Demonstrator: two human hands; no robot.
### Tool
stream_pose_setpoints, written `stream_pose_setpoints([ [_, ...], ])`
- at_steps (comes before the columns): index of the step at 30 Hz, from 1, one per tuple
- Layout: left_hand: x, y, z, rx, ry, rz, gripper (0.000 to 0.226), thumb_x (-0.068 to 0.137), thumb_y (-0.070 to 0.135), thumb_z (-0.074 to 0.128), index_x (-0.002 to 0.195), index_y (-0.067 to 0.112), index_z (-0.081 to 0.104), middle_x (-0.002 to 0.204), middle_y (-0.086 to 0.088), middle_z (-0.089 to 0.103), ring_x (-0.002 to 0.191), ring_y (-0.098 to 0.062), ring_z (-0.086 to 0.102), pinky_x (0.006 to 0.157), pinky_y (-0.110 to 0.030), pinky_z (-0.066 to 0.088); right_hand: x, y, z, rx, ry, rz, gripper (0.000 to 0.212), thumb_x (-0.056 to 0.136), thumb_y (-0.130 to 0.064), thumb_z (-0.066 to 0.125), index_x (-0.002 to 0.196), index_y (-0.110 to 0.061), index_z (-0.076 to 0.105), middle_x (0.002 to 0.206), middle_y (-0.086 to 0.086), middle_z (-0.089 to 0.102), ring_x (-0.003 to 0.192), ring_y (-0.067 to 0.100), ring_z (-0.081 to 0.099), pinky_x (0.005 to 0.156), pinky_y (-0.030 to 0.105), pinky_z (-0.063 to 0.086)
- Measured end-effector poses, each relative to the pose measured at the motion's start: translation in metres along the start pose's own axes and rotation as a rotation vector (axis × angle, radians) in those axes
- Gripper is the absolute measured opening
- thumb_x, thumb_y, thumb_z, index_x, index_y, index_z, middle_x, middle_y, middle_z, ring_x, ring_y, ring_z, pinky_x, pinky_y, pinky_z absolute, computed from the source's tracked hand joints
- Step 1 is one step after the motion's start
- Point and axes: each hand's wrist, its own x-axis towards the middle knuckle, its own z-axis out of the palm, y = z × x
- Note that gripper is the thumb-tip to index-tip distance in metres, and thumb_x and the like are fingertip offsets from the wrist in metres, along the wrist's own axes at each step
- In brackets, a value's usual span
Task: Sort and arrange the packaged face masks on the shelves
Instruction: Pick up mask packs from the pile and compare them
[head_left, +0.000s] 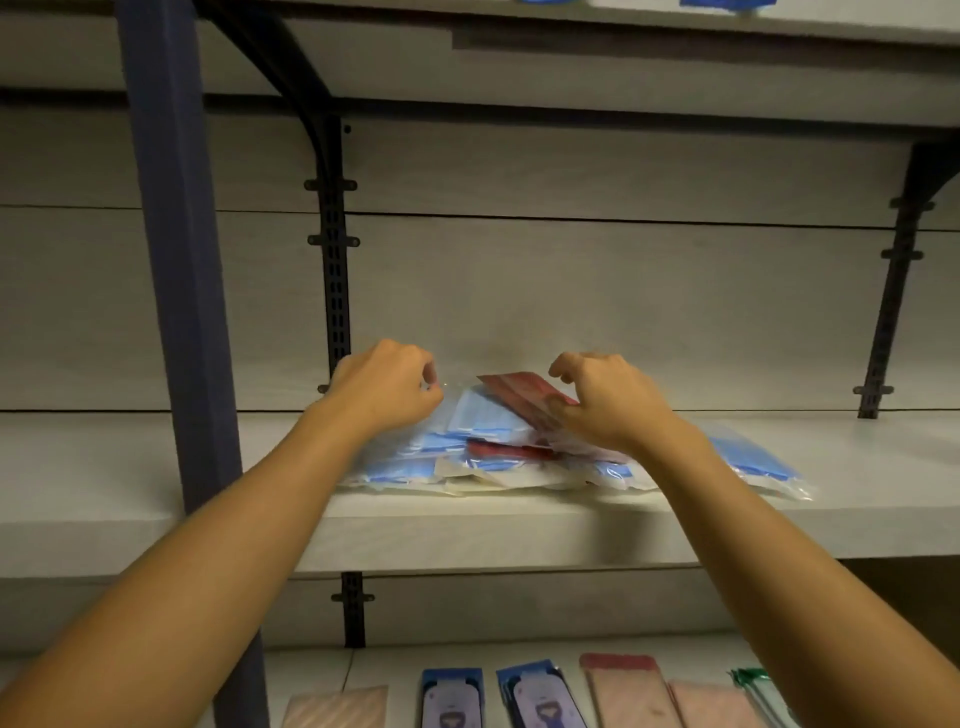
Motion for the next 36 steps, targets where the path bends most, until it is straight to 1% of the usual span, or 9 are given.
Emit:
stream_pose_setpoints([
  [8,0.074,0.000,0.032,-0.101,-0.120,-0.043,0.042,0.090,0.059,0.059,0.090,0.019,0.070,0.094,-0.003,0.069,0.086,-0.024,0.065,0.080,-0.041,0.058,0.046,0.014,0.039,0.016,-0.165,-0.010,0.036,0.096,-0.048,0.049,0.114,-0.021,0.063,0.116,0.010,0.068,0.101,0.034,0.062,0.079,0.039,0.052],
  [12,0.072,0.005,0.048,-0.195,-0.192,-0.087,0.082,0.068,0.087,0.057,0.079,0.007,0.070,0.074,-0.009,0.071,0.072,-0.027,0.068,0.069,-0.039,0.057,0.064,0.024,0.036,-0.024,-0.234,0.008,0.037,0.089,-0.049,0.056,0.110,-0.021,0.067,0.116,0.010,0.068,0.103,0.034,0.063,0.078,0.038,0.052],
  [15,0.073,0.009,0.053,-0.231,-0.276,-0.156,0.087,0.052,0.092,0.065,0.077,0.009,0.072,0.074,-0.007,0.073,0.071,-0.024,0.069,0.065,-0.037,0.055,0.076,0.031,0.029,-0.016,-0.239,0.026,0.041,0.085,-0.053,0.060,0.115,-0.025,0.066,0.118,0.007,0.067,0.107,0.033,0.062,0.079,0.036,0.050],
  [20,0.077,-0.005,0.062,-0.449,-0.323,-0.224,0.060,0.060,0.062,0.088,0.086,0.009,0.076,0.088,-0.007,0.076,0.084,-0.022,0.071,0.072,-0.034,0.054,0.088,0.048,0.039,0.093,-0.265,0.106,0.051,0.080,-0.065,0.067,0.115,-0.028,0.066,0.118,0.003,0.069,0.108,0.029,0.063,0.091,0.041,0.054],
  [25,0.079,-0.021,0.067,-0.596,-0.263,-0.251,0.037,0.070,0.028,0.092,0.098,0.023,0.068,0.097,-0.001,0.068,0.088,-0.015,0.065,0.080,-0.030,0.055,0.091,0.059,0.048,0.193,-0.344,0.178,0.068,0.076,-0.066,0.075,0.126,-0.022,0.063,0.121,0.002,0.068,0.109,0.025,0.063,0.092,0.034,0.051],
  [27,0.081,-0.028,0.069,-0.654,-0.204,-0.260,0.035,0.071,0.018,0.090,0.096,0.026,0.067,0.097,-0.007,0.069,0.085,-0.018,0.065,0.084,-0.038,0.057,0.091,0.061,0.049,0.223,-0.337,0.189,0.065,0.077,-0.060,0.078,0.127,-0.021,0.062,0.117,0.003,0.070,0.105,0.023,0.064,0.088,0.031,0.050],
  [30,0.083,-0.038,0.072,-0.655,-0.199,-0.273,0.046,0.072,0.017,0.090,0.102,0.038,0.063,0.104,-0.012,0.068,0.095,-0.025,0.066,0.090,-0.040,0.055,0.089,0.062,0.049,0.248,-0.302,0.192,0.061,0.078,-0.051,0.081,0.128,-0.021,0.061,0.119,0.004,0.070,0.104,0.022,0.063,0.085,0.028,0.047],
  [32,0.082,-0.042,0.073,-0.661,-0.232,-0.305,0.068,0.069,0.018,0.092,0.123,0.042,0.058,0.117,-0.012,0.064,0.107,-0.028,0.064,0.098,-0.040,0.053,0.087,0.062,0.048,0.277,-0.267,0.199,0.061,0.079,-0.044,0.083,0.129,-0.021,0.059,0.121,0.004,0.068,0.110,0.023,0.062,0.088,0.028,0.047],
  [36,0.080,-0.046,0.076,-0.691,-0.201,-0.439,0.098,0.066,0.014,0.094,0.149,0.016,0.042,0.125,-0.012,0.062,0.112,-0.027,0.063,0.102,-0.041,0.051,0.082,0.061,0.045,0.385,-0.193,0.209,0.066,0.079,-0.028,0.086,0.136,-0.019,0.053,0.122,0.004,0.067,0.106,0.021,0.059,0.081,0.025,0.042],
])
